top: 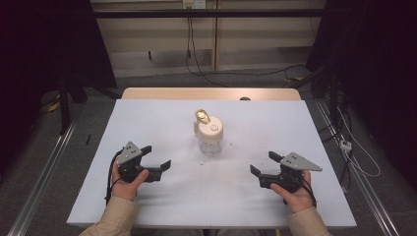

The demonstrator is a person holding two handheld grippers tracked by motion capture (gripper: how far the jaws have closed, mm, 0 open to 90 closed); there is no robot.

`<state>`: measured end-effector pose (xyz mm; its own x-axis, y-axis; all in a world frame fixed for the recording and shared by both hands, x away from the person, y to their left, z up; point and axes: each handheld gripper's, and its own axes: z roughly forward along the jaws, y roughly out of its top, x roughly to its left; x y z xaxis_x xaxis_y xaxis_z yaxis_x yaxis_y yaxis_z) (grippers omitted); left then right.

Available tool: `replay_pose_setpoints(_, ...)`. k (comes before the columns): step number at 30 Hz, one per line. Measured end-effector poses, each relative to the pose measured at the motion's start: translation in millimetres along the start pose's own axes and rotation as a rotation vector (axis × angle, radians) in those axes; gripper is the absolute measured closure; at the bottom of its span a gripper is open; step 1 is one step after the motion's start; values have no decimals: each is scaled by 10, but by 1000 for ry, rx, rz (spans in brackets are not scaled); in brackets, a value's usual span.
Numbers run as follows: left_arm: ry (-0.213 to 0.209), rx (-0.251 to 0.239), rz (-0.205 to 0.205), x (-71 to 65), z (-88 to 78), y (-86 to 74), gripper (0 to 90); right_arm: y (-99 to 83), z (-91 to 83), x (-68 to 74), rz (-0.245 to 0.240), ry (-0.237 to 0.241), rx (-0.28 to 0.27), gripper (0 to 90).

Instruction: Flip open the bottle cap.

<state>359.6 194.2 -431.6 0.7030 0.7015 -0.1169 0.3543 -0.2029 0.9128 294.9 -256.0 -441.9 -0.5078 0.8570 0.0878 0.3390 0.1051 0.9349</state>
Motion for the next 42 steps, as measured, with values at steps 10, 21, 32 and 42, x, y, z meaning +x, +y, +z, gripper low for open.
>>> replay_pose_setpoints(10, -4, 7, 13, 45, -157, -78, 57, -72, -127, -53, 6, -27, 2, 131)
replay_pose_setpoints(21, 12, 0, 4, 146, -260, -129, 58, -123, -160, -74, 0, -33, 19, 132)
replay_pose_setpoints(32, 29, 3, -11, 212, -345, -172, 58, -152, -234, -127, 2, -46, 20, 132)
replay_pose_setpoints(42, 34, -5, -8, 245, -403, -196, 58, -167, -256, -149, 4, -49, 22, 133)
